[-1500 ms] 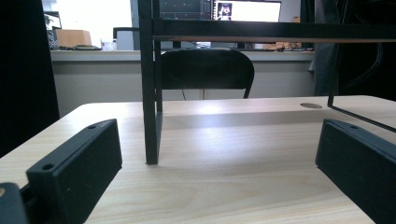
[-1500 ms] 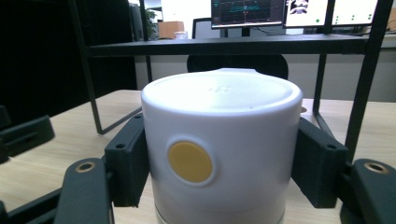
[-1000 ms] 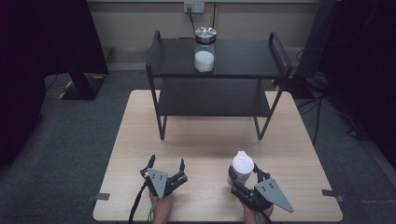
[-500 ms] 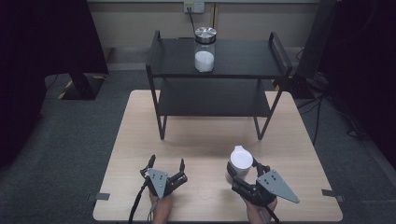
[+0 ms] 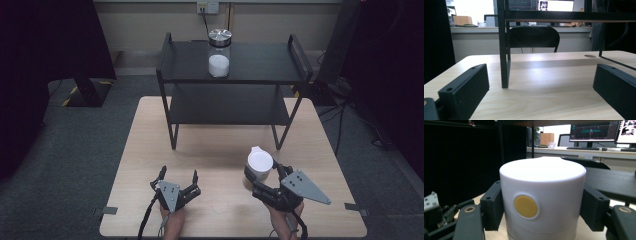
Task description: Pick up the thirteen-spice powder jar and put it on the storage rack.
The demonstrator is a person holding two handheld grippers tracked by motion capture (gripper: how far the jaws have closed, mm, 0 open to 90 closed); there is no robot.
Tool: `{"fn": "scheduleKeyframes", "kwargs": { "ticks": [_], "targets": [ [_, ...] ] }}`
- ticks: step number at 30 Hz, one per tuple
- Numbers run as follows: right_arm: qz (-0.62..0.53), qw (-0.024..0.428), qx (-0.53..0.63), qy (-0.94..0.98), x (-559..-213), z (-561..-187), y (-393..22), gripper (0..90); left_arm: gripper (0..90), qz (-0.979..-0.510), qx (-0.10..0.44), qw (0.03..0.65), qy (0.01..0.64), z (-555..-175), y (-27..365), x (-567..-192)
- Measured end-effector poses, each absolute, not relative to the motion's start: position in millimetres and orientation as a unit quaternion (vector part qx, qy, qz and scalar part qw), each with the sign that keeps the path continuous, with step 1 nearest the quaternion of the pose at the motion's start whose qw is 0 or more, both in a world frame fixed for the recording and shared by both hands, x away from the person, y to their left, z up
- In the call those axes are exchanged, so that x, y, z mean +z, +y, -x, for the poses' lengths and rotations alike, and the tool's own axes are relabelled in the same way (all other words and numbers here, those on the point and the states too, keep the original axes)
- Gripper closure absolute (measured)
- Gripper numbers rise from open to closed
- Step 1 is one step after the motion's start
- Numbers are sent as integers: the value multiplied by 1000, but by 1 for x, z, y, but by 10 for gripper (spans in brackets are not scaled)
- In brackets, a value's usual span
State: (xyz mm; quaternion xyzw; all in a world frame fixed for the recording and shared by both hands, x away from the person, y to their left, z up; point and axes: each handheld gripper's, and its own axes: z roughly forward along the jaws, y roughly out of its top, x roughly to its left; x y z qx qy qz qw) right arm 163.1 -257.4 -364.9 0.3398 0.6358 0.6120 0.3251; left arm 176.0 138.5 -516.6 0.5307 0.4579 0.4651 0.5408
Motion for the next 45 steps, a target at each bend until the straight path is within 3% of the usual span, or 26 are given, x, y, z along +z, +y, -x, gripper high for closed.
{"fn": "scheduleKeyframes", "kwargs": {
  "ticks": [30, 45],
  "targets": [
    [-303, 326, 629, 638, -251, -256, -262, 300, 0, -530, 463, 544, 457, -176, 140, -517],
    [-334, 360, 627, 605, -191, -294, -246, 300, 0, -533, 459, 545, 457, -177, 141, -516]
  ]
}}
